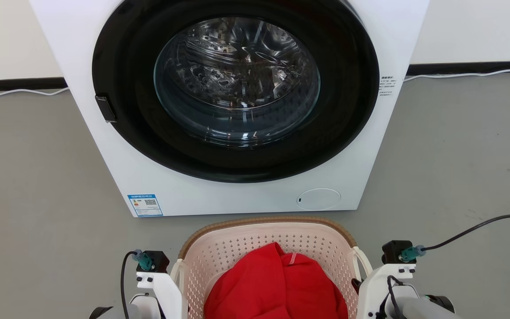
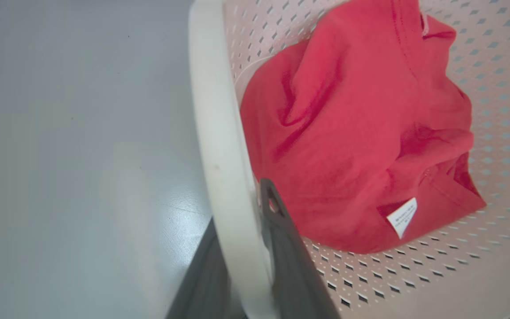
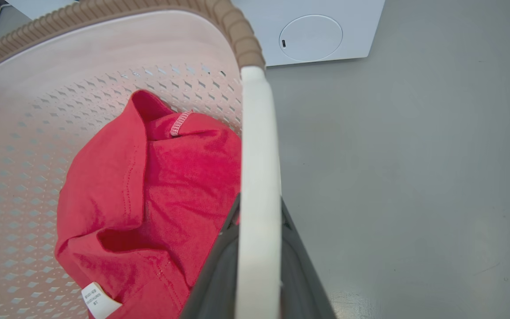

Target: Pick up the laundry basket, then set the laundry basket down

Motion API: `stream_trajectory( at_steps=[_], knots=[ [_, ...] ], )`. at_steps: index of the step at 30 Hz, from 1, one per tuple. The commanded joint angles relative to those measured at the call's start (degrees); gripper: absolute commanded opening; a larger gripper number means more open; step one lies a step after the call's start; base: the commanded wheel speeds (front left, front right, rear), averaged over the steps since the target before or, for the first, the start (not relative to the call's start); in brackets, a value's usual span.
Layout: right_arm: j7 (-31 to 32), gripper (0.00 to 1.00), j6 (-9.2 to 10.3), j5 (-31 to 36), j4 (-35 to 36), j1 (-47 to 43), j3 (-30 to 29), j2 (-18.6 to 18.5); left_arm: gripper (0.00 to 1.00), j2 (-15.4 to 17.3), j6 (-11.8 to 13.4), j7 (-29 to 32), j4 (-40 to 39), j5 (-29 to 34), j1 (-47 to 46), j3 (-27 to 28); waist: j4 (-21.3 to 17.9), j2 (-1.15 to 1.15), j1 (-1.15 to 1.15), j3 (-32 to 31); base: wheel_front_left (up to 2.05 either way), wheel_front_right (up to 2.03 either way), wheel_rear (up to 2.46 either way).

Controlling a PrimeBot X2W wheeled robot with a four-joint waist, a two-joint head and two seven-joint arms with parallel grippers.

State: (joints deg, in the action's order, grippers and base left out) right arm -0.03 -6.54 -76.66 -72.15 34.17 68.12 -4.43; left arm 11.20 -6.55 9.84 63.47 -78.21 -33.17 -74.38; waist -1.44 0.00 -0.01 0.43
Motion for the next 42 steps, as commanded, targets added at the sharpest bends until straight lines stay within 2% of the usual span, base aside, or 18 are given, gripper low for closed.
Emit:
stream_trajectory(
  at_steps=[1,30,42],
  knots=[
    [-0.85,0.0,-0.95,-0.37,1.53,1.08,0.67,1.56,0.0,-0.57,-0.93,-0.47,-1.39,-0.26,-1.46,1.03,-0.04,0.0,0.01,-0.01,0.0,0.0,0.0],
    [-1.31,0.0,-0.95,-3.31,1.56,1.82,3.98,1.56,0.0,-0.77,-0.93,-0.93,-1.08,-0.28,-1.35,1.03,-0.43,0.0,0.01,0.16,0.0,0.0,0.0],
    [-3.92,0.0,-0.95,-3.01,2.23,4.67,4.6,1.56,0.0,3.21,-0.93,-3.74,-4.73,-0.75,-3.67,1.28,-0.76,0.0,0.01,5.68,0.0,0.0,0.0]
  ],
)
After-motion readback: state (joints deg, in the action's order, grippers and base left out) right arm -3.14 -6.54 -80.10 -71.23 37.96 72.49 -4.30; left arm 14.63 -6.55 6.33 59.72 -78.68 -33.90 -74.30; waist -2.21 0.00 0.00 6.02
